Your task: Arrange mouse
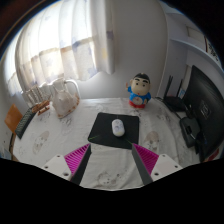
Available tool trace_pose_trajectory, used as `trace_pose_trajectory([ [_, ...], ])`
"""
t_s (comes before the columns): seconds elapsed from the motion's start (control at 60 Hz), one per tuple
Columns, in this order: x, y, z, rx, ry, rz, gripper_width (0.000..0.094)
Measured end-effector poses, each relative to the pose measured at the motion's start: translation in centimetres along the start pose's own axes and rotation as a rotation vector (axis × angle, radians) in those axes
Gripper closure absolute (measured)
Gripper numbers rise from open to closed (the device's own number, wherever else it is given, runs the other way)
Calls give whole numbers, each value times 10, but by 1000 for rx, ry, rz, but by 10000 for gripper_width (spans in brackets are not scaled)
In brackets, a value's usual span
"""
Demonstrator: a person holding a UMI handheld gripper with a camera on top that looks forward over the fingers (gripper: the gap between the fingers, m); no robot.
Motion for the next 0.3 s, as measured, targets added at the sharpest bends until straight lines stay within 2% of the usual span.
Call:
trace_pose_trajectory([
  [0.3,0,13,1,60,-6,35,87],
])
Point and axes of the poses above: the point between the fingertips, and its own axes, seen from behind it with the camera up: x to the right, y up, z backward, against the way the camera looks, the point moved 1 cm from there along z, backward, against the way the camera looks, and after that the axes turned 14 degrees about -y, right-handed, at the moved point
